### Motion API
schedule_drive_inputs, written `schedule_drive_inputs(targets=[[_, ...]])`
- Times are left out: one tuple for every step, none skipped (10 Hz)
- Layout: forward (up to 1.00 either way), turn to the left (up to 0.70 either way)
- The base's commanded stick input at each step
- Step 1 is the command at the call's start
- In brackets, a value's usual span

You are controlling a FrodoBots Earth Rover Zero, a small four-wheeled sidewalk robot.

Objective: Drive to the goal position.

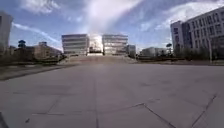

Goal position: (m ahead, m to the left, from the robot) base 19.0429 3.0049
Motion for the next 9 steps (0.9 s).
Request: schedule_drive_inputs(targets=[[0.7, 0.14], [0.7, 0.14], [0.7, 0.12], [0.7, 0.0], [0.7, 0.0], [0.7, 0.0], [0.7, 0.0], [0.7, 0.0], [0.7, 0.0]])
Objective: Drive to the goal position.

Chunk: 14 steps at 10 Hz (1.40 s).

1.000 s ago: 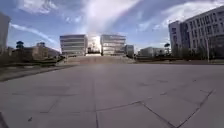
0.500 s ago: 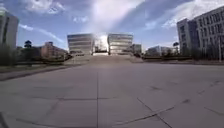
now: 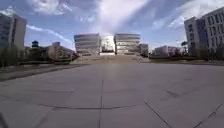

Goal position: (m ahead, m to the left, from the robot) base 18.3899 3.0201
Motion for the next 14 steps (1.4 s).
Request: schedule_drive_inputs(targets=[[0.7, 0.0], [0.7, 0.0], [0.7, 0.0], [0.7, 0.0], [0.7, 0.0], [0.7, 0.0], [0.7, 0.0], [0.7, 0.0], [0.7, 0.0], [0.7, 0.0], [0.7, 0.0], [0.7, 0.0], [0.7, 0.0], [0.7, 0.0]])
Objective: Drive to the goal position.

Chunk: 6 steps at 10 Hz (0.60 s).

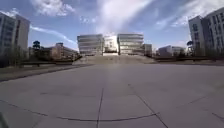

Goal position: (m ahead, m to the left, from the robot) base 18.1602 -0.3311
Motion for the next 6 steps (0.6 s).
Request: schedule_drive_inputs(targets=[[0.7, 0.0], [0.7, 0.0], [0.7, 0.0], [0.7, 0.0], [0.7, 0.0], [0.7, 0.0]])
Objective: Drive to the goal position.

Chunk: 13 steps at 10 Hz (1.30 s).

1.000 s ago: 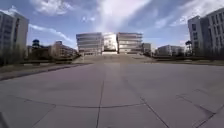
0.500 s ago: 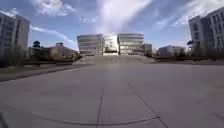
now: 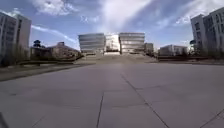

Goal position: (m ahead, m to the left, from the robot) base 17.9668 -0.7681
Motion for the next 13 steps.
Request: schedule_drive_inputs(targets=[[0.7, 0.0], [0.7, 0.0], [0.7, 0.0], [0.7, 0.0], [0.7, 0.0], [0.7, 0.0], [0.7, 0.0], [0.7, 0.0], [0.7, 0.1], [0.7, 0.14], [0.7, 0.14], [0.7, 0.13], [0.7, 0.06]])
